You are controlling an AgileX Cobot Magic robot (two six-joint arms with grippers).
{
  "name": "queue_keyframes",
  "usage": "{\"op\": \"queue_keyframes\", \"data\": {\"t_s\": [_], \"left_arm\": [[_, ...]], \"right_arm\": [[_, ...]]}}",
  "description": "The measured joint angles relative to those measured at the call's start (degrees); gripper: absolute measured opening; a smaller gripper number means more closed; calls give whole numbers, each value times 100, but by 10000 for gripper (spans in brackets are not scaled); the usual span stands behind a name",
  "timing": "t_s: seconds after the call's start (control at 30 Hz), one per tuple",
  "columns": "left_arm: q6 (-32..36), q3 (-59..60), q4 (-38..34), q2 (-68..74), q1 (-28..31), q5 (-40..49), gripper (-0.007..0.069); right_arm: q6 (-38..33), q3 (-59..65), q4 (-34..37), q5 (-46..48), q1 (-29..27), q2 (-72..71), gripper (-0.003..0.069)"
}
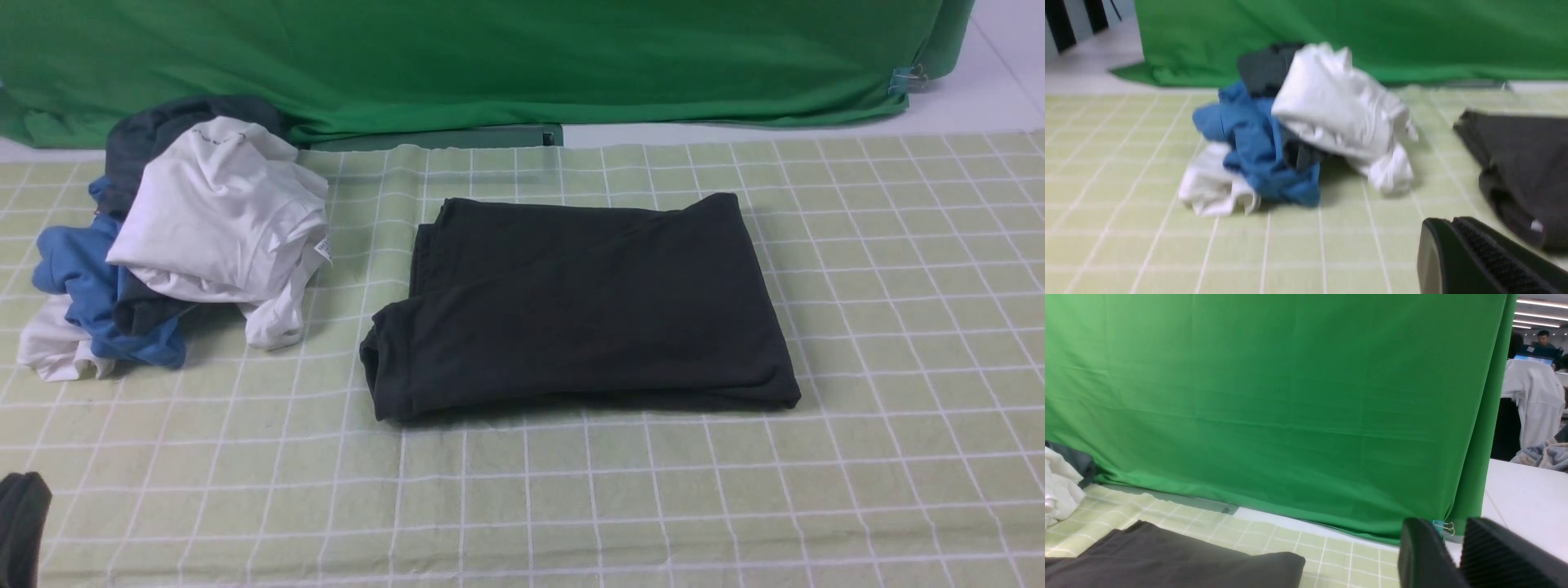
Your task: Fold a long-sleeved shirt over a green coffee tablecloth.
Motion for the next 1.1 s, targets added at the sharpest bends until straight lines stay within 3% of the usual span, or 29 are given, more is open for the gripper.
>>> {"op": "queue_keyframes", "data": {"t_s": [1.1], "left_arm": [[-1,18,0,0,18,-41,13]], "right_arm": [[0,0,0,0,0,0,209]]}}
